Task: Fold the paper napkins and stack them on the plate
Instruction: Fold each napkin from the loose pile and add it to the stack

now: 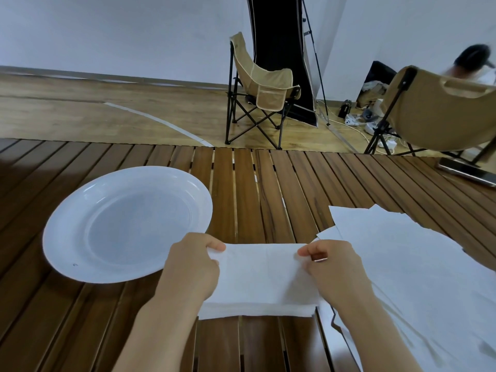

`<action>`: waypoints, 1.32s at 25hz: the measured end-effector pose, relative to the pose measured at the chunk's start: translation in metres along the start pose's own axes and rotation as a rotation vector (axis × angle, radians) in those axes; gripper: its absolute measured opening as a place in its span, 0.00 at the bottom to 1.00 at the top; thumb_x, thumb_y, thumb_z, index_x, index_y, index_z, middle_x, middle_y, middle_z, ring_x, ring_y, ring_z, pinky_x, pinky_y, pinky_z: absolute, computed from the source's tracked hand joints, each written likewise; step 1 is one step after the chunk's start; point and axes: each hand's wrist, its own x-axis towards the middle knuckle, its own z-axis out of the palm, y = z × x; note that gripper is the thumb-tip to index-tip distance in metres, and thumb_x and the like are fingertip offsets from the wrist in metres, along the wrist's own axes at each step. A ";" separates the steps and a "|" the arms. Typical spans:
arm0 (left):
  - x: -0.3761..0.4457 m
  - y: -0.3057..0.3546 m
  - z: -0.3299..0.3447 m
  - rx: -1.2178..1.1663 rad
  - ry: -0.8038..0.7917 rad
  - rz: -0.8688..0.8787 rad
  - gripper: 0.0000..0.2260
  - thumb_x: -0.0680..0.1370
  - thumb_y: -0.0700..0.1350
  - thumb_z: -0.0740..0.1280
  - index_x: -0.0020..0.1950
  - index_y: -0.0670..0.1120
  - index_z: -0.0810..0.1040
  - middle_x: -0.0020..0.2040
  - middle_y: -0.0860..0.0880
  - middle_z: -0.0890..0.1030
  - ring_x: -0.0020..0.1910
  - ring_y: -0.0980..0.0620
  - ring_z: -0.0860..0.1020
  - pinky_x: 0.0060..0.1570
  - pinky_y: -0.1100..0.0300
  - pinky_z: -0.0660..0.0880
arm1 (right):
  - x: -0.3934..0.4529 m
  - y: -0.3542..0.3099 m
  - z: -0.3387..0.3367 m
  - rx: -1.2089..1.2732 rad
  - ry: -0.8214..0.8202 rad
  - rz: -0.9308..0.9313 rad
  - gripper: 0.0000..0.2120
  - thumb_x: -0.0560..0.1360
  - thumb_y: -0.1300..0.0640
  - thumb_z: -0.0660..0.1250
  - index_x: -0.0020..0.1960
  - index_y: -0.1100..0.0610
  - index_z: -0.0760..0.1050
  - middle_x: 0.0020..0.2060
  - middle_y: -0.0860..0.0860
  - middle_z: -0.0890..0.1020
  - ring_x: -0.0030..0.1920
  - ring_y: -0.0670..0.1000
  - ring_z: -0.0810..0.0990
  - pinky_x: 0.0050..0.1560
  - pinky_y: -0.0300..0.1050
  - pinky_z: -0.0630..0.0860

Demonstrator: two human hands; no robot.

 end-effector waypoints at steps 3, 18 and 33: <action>0.000 -0.001 0.000 0.031 -0.033 0.004 0.16 0.78 0.39 0.65 0.62 0.56 0.75 0.60 0.52 0.72 0.53 0.54 0.71 0.37 0.70 0.64 | -0.001 -0.001 0.001 -0.036 -0.025 -0.003 0.11 0.76 0.64 0.66 0.54 0.53 0.81 0.50 0.51 0.81 0.47 0.49 0.76 0.42 0.35 0.69; -0.011 0.011 -0.010 0.207 -0.197 0.010 0.15 0.81 0.48 0.60 0.67 0.49 0.72 0.66 0.49 0.74 0.63 0.51 0.73 0.49 0.65 0.64 | -0.006 -0.002 -0.002 -0.216 -0.105 -0.035 0.13 0.79 0.62 0.60 0.58 0.52 0.80 0.58 0.51 0.79 0.45 0.46 0.71 0.33 0.31 0.68; -0.032 0.015 -0.013 0.007 -0.023 0.132 0.14 0.79 0.52 0.62 0.66 0.58 0.70 0.65 0.55 0.70 0.58 0.57 0.71 0.51 0.69 0.64 | 0.000 0.019 -0.012 -0.583 -0.070 0.345 0.12 0.76 0.55 0.57 0.58 0.53 0.70 0.70 0.52 0.62 0.73 0.59 0.55 0.68 0.61 0.59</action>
